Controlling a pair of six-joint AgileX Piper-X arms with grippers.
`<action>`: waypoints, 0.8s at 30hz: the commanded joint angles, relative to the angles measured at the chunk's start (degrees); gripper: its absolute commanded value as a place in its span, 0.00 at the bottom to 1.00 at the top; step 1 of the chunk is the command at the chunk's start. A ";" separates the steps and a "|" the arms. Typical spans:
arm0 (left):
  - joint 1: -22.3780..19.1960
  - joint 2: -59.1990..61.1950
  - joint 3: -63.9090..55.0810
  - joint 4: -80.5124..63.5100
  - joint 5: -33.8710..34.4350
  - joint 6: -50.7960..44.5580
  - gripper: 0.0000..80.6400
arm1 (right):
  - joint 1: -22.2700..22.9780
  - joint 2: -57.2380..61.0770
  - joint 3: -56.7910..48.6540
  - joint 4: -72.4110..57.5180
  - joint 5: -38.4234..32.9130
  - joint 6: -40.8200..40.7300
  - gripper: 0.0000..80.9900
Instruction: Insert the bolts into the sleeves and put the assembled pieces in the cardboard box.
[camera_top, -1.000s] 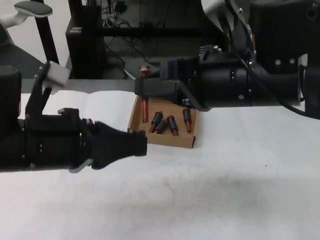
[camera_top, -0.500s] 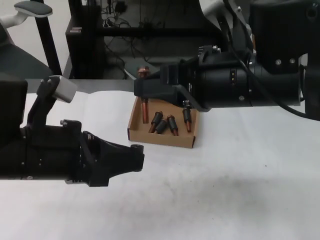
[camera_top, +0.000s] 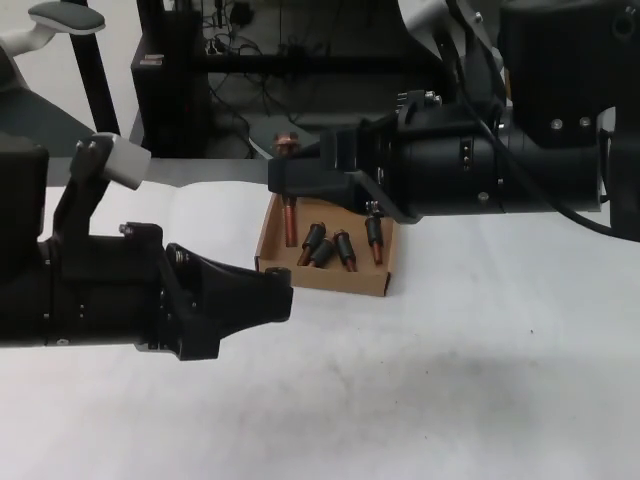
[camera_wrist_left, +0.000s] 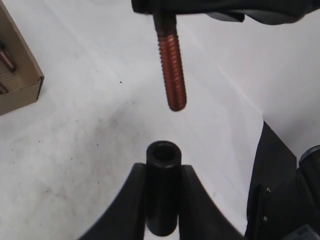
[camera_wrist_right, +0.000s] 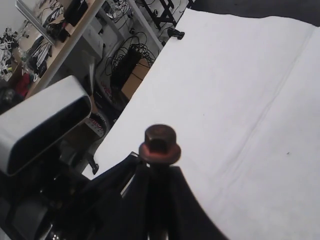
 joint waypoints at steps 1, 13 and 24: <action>-0.05 0.01 -0.65 -2.50 1.20 -0.37 0.02 | 0.06 -0.34 -0.25 -1.16 -0.49 -0.66 0.01; -0.05 0.01 -0.65 -3.48 1.20 -2.45 0.02 | 1.48 -0.34 -0.25 -1.16 4.14 -0.47 0.01; -0.05 0.01 -0.65 -3.48 1.20 -2.45 0.02 | 3.34 -0.34 -0.25 -1.16 6.74 -0.19 0.01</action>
